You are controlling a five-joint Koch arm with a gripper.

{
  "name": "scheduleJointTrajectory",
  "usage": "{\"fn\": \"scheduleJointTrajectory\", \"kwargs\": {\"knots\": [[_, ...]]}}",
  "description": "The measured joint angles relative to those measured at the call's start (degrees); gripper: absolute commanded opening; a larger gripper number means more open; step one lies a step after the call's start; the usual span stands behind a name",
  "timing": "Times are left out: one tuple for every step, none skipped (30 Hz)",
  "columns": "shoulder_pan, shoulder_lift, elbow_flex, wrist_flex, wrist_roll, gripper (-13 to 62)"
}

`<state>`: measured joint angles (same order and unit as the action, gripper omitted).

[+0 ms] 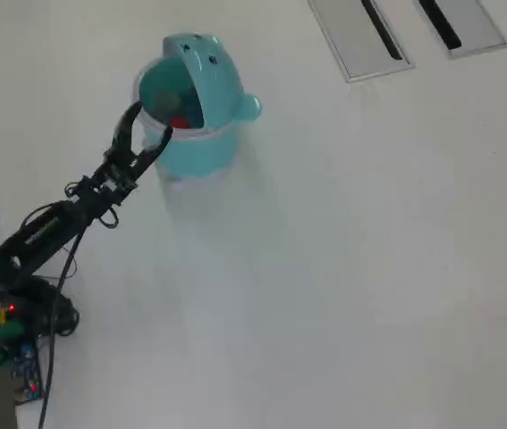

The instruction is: Grasp RGB lego blocks and put them in the bin one by one.

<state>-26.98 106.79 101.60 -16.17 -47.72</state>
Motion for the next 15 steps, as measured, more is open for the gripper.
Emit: {"fn": "scheduleJointTrajectory", "kwargs": {"knots": [[0.53, 0.88, 0.88, -0.35, 1.23, 30.0], [1.05, 1.85, 1.85, -0.44, 2.64, 30.0], [1.76, 2.72, 2.64, -0.53, 4.04, 30.1], [2.55, 3.78, 3.69, -0.53, 5.45, 30.1], [3.25, 4.75, 4.75, -0.53, 6.77, 30.1], [3.78, 5.54, 5.80, -0.53, 8.00, 30.1], [4.31, 6.42, 6.77, -0.44, 9.23, 30.1], [5.01, 7.29, 7.82, -0.53, 10.46, 30.1], [5.54, 8.17, 8.79, -0.53, 11.87, 30.1], [6.06, 9.14, 9.58, -0.62, 13.10, 30.1], [6.68, 10.02, 10.72, -0.70, 14.33, 30.0], [7.12, 10.99, 11.78, -0.70, 15.56, 30.0], [7.65, 12.04, 13.01, -0.70, 16.79, 30.0], [7.82, 13.01, 14.24, -0.70, 17.84, 30.0], [8.17, 13.97, 15.29, -0.62, 18.81, 30.1]]}}
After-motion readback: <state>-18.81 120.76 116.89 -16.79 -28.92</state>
